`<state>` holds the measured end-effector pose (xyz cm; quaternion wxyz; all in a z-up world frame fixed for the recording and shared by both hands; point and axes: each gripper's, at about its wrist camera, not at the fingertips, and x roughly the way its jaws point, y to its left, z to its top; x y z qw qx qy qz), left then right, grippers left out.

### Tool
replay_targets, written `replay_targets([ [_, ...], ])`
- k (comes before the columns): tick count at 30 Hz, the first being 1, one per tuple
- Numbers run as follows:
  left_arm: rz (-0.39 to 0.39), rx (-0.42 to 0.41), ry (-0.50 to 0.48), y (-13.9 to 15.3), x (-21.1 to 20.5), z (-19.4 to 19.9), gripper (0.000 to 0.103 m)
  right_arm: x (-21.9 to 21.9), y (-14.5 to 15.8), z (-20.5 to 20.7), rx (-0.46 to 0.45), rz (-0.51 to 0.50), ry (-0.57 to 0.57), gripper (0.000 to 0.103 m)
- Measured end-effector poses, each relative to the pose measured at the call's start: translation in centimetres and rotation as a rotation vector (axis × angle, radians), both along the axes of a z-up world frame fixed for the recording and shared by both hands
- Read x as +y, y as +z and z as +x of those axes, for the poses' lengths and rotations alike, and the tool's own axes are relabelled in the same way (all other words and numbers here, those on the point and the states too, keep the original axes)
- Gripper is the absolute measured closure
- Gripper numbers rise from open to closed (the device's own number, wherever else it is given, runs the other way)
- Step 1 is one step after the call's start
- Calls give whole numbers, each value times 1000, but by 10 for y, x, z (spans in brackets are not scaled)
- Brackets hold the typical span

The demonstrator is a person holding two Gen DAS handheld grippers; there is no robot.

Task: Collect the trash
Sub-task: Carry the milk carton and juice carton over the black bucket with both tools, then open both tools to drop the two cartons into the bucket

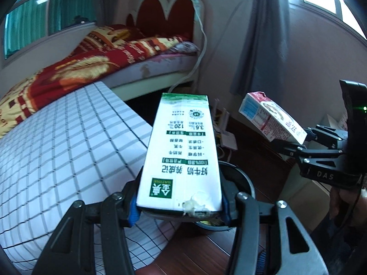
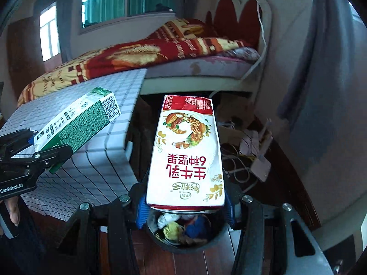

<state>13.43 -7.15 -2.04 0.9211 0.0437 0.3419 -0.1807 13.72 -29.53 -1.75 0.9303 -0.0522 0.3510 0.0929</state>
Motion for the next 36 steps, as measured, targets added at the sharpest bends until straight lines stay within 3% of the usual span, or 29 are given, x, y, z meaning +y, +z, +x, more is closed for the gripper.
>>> replay_targets([
  [14,9,103,-77,-45,-38,1,49,-25,-53,-13,98,-31,-31,49],
  [26,65,256,-122,-98,-64,12,49,-29,-108,2,228,-90,67,49],
  [34,29,353,-101,-125,-71,36,48,-24,-145,32,305,-109,160,48],
  [35,33,353,-89,-128,-72,38,45,-23,-151,37,313,-108,176,47],
  [36,27,356,-72,-133,-72,41,31,-20,-157,40,316,-118,190,37],
])
